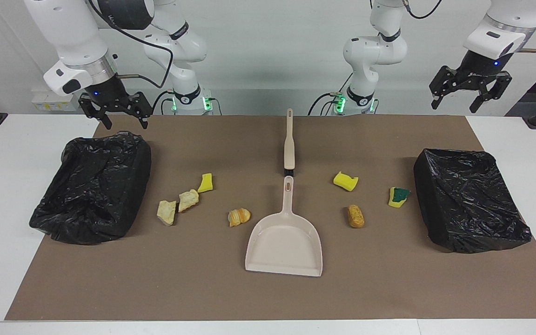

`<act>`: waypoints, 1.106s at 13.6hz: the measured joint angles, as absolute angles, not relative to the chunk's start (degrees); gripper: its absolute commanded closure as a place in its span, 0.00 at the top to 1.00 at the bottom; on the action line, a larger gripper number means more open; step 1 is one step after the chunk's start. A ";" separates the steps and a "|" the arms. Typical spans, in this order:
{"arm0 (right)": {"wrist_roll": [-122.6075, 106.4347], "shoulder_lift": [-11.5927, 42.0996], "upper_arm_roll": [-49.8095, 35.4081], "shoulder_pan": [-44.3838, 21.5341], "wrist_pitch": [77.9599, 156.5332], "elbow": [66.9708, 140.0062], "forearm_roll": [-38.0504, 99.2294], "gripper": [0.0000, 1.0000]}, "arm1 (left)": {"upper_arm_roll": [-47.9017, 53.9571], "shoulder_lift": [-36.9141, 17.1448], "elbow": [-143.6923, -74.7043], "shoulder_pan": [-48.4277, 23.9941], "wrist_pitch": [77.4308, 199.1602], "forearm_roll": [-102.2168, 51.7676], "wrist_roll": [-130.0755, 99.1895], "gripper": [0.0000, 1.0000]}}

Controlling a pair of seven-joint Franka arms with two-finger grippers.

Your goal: Sweep and dump trash in bin

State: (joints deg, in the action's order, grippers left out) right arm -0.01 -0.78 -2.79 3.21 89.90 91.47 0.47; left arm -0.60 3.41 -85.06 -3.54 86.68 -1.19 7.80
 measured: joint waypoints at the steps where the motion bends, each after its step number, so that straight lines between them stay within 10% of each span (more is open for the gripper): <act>1: -0.01 -0.81 -2.79 3.20 89.60 91.48 0.47 1.00 | -0.60 3.41 -85.06 -3.54 86.68 -1.19 7.80 1.00; 15: -0.15 -1.24 -2.49 3.35 86.72 91.52 0.40 1.00 | -0.60 3.41 -85.06 -3.54 86.67 -1.19 7.80 1.00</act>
State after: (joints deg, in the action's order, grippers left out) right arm -0.15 -1.24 -2.49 3.35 86.72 91.52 0.40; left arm -0.60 3.41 -85.06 -3.54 86.67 -1.19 7.80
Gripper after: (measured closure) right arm 0.000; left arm 0.000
